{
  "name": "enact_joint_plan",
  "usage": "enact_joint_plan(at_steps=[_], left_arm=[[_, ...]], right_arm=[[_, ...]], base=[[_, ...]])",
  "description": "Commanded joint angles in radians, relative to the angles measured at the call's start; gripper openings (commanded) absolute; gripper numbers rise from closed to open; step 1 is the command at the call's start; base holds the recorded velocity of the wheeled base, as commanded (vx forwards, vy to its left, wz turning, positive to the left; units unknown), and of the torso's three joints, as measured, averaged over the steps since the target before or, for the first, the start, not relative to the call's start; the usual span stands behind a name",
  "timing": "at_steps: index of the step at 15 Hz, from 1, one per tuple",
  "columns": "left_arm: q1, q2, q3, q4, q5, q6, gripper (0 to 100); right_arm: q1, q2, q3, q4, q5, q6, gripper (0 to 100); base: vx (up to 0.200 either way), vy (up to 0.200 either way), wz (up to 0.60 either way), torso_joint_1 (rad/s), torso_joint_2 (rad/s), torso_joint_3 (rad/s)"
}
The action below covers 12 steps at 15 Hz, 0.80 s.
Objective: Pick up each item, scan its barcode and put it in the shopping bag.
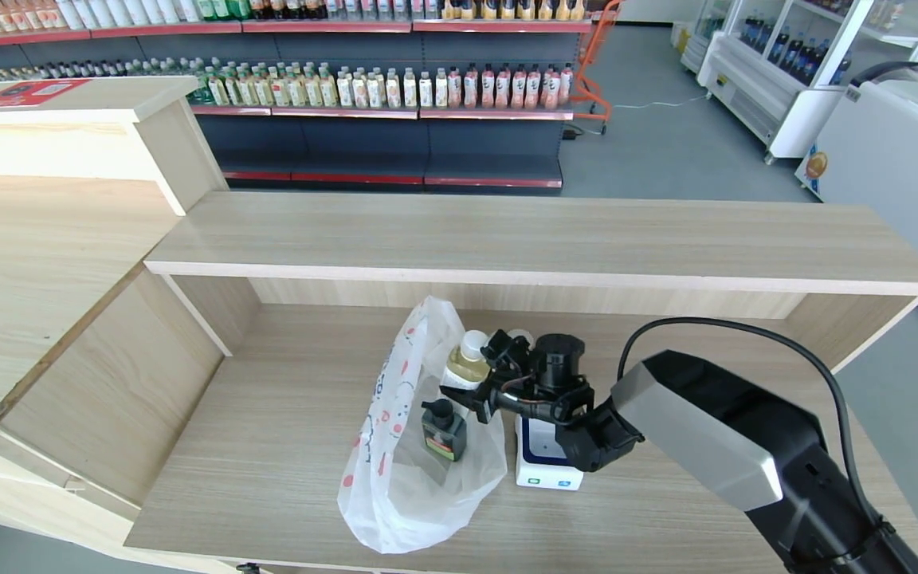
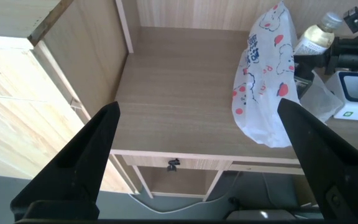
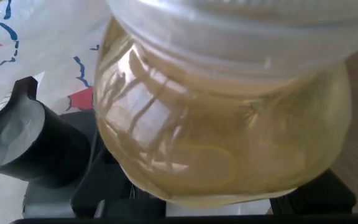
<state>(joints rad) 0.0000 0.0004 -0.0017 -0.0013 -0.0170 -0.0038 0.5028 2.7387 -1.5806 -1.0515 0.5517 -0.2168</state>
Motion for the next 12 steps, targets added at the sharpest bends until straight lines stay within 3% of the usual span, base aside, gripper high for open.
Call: enact_joint_plan(at_steps=[1, 5, 6, 12], left_arm=[[0.0, 0.0, 0.0, 0.0, 0.0, -0.001, 100], [0.0, 0.0, 0.0, 0.0, 0.0, -0.001, 100], [0.0, 0.0, 0.0, 0.0, 0.0, -0.001, 100], [0.0, 0.0, 0.0, 0.0, 0.0, -0.001, 100]], right_arm=[[0.002, 0.01, -0.004, -0.001, 0.001, -0.004, 0], [0.003, 0.016, -0.005, -0.004, 0.001, -0.012, 0], [0.002, 0.015, -0.005, -0.001, 0.001, -0.007, 100], [-0.006, -0.031, -0.005, -0.005, 0.001, 0.093, 100]], base=[[0.0, 0.0, 0.0, 0.0, 0.0, 0.0], [0.0, 0.0, 0.0, 0.0, 0.0, 0.0], [0.0, 0.0, 0.0, 0.0, 0.0, 0.0], [0.0, 0.0, 0.0, 0.0, 0.0, 0.0]])
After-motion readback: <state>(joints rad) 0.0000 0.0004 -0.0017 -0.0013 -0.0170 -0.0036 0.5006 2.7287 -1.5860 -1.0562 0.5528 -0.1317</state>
